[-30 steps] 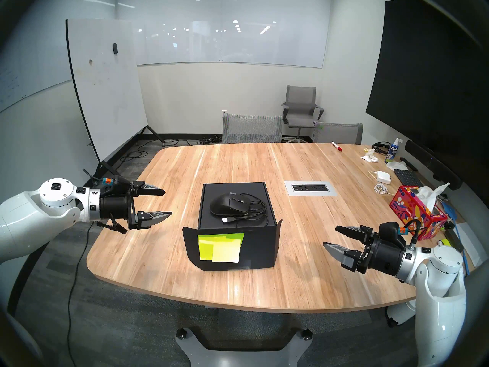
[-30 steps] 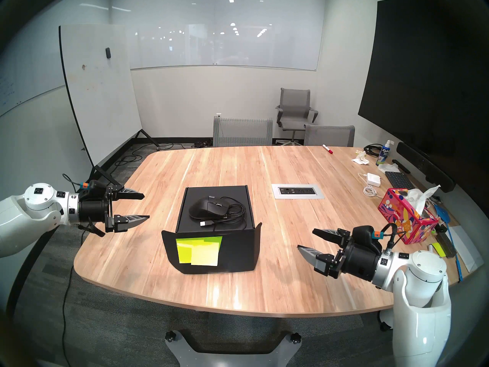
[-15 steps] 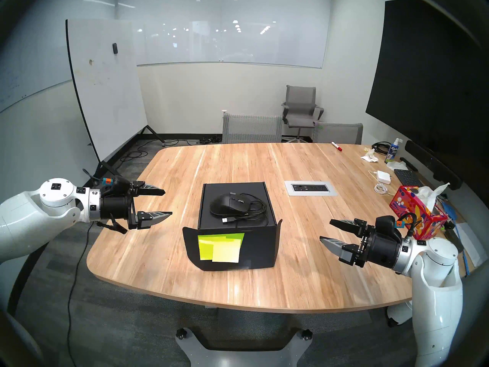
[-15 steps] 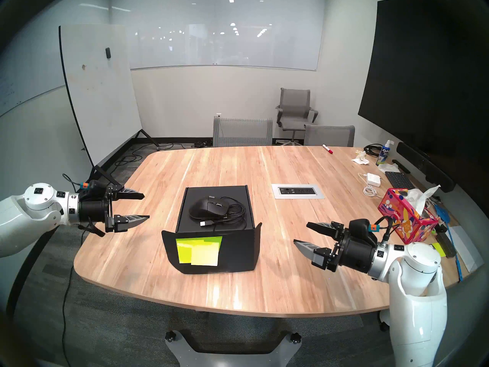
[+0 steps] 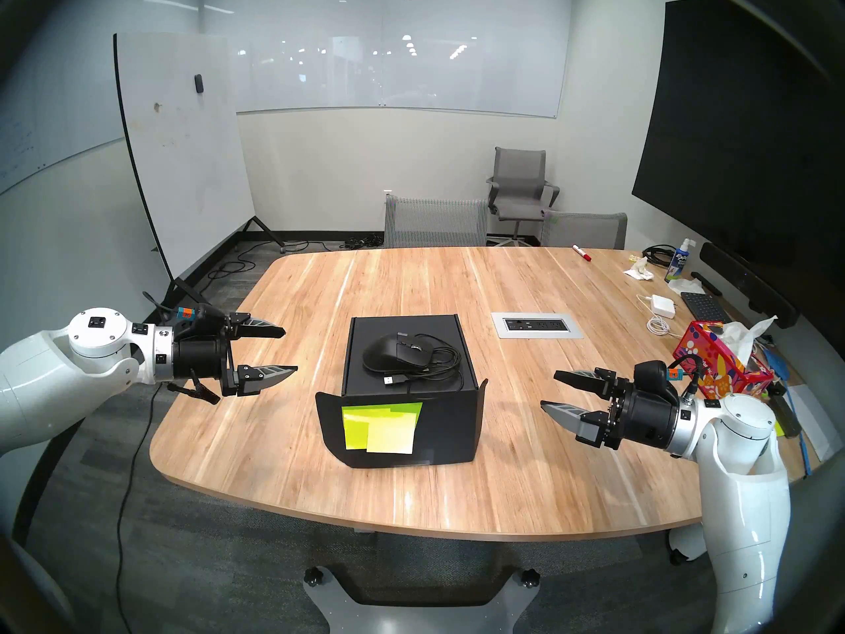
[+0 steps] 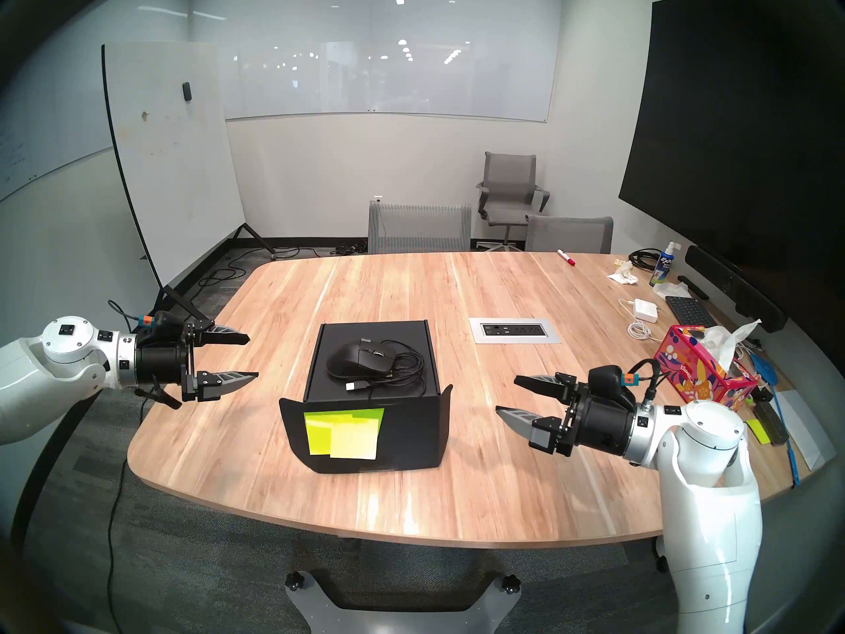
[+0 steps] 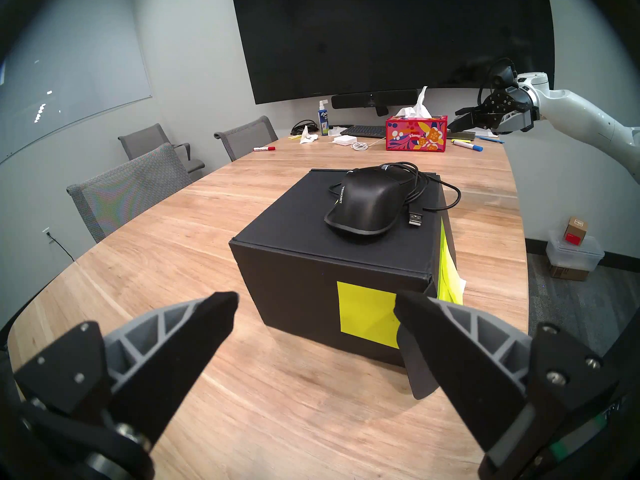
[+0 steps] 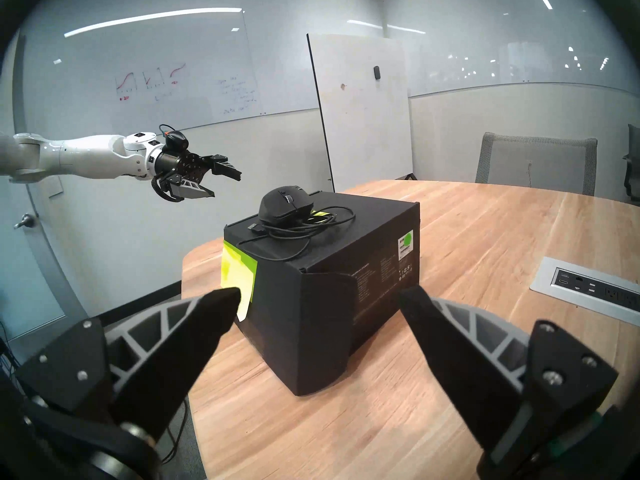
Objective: Open the box and place the mouse inside
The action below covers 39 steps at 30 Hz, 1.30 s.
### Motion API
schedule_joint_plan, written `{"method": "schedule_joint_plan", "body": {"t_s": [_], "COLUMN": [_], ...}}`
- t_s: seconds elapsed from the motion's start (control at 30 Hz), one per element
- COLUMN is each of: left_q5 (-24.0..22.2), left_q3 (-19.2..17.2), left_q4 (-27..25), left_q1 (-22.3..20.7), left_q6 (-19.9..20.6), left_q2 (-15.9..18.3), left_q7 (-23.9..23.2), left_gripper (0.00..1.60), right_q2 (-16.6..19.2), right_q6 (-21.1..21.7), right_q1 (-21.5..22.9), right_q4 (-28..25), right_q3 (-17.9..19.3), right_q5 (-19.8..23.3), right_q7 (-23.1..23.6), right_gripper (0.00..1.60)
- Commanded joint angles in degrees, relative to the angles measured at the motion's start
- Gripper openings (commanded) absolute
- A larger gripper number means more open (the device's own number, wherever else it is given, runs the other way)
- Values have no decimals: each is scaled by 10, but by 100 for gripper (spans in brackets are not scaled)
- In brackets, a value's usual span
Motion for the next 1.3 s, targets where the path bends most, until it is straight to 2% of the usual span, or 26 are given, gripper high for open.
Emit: {"method": "schedule_joint_plan", "body": {"t_s": [0.0,0.53,1.27], "left_q5": [-3,-3,-4], "left_q3": [-7,-6,-4], "left_q4": [0,0,0], "left_q1": [-7,-8,-10], "left_q6": [-3,-4,-4], "left_q2": [1,2,2], "left_q7": [-1,-1,-1], "left_gripper": [160,160,160], "right_q2": [23,49,46], "right_q6": [4,-11,-30], "right_q1": [57,132,208], "right_q4": [16,76,127], "right_q3": [-17,-65,-122], "right_q5": [6,6,9], "right_q7": [15,56,102], "right_gripper": [160,160,160]}}
